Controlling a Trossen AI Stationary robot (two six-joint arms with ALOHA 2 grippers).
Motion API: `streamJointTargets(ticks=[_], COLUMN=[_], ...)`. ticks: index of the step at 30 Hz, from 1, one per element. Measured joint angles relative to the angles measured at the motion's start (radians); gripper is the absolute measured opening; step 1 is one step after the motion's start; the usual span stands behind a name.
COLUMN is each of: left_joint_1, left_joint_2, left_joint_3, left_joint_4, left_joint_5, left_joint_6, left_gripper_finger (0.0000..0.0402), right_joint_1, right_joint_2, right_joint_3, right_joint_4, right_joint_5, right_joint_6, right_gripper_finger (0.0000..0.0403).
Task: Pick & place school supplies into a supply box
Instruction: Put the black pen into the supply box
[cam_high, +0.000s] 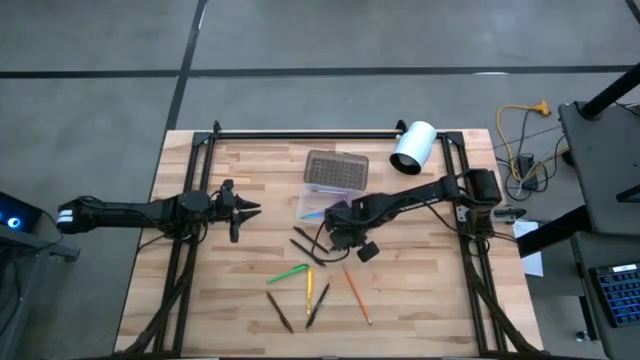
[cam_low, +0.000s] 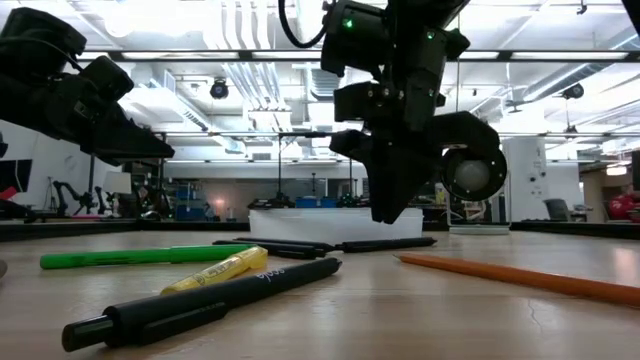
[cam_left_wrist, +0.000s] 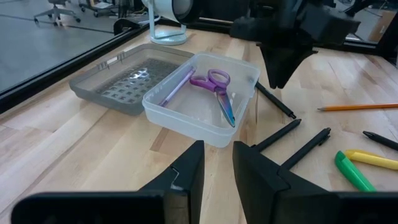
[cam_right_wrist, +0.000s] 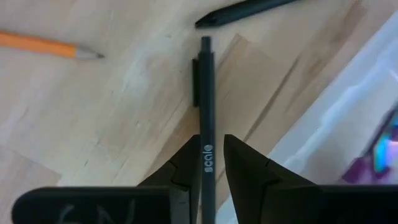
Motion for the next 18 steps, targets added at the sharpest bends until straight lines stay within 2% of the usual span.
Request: streamJointTargets(ticks=[18], left_joint_1=[0.000], left_joint_2=[0.000], left_joint_3=[0.000], left_joint_4=[0.000], left_joint_5=[0.000], left_joint_6=[0.000], left_gripper_finger=[0.0069], right_joint_1=[-0.010], right_joint_2=[0.063], right_joint_3=[0.001], right_joint_4=[0.002], right_joint_5=[0.002], right_joint_6=[0.000], right_gripper_finger=[0.0061])
